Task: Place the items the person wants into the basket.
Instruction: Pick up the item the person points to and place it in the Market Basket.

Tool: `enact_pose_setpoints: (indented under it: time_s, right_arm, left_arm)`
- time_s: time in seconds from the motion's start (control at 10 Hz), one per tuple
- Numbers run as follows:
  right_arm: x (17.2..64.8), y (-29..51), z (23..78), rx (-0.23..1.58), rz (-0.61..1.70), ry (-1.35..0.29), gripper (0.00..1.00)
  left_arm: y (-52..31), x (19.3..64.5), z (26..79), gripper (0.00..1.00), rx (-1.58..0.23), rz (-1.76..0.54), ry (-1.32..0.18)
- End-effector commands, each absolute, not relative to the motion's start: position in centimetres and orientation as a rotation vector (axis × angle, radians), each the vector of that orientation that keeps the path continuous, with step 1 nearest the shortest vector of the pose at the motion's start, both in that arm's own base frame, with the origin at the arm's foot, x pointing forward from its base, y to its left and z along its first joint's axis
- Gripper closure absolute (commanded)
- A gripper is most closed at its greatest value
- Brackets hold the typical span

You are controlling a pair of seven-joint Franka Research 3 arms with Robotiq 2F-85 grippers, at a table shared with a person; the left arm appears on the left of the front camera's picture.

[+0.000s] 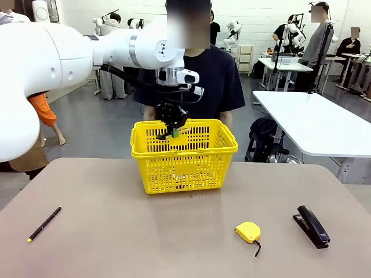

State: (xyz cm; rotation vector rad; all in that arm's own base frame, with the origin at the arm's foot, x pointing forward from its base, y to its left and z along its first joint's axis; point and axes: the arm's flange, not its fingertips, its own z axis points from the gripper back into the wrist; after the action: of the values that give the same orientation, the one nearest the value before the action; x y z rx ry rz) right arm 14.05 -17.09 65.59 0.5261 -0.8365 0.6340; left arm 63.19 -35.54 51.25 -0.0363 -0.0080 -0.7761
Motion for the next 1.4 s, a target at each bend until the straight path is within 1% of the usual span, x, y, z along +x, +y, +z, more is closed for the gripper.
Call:
enact_pose_setpoints:
  time_s: [0.0,0.3,0.4,0.5,0.6,1.3]
  right_arm:
    - [14.1,-17.0,65.5,0.532,0.641,-0.837,0.00]
    - [14.1,-17.0,65.5,0.532,0.641,-0.837,0.00]
    - [14.1,-17.0,65.5,0.532,0.641,-0.837,0.00]
    - [14.1,-17.0,65.5,0.532,0.641,-0.837,0.00]
    - [14.1,-17.0,65.5,0.532,0.641,-0.837,0.00]
    - [14.1,-17.0,65.5,0.532,0.641,-0.837,0.00]
  left_arm:
    - [-36.8,65.2,50.8,0.73,-0.043,-0.820,0.010]
    - [-37.0,65.4,49.3,0.73,-0.011,-0.826,-0.002]
    - [-37.2,65.2,49.3,0.21,-0.001,-0.842,-0.011]
    - [-37.2,65.1,49.2,0.13,0.005,-0.845,-0.012]
    - [-37.1,65.1,49.2,0.00,0.009,-0.848,-0.012]
    - [-37.4,65.2,49.2,0.00,0.010,-0.853,-0.004]
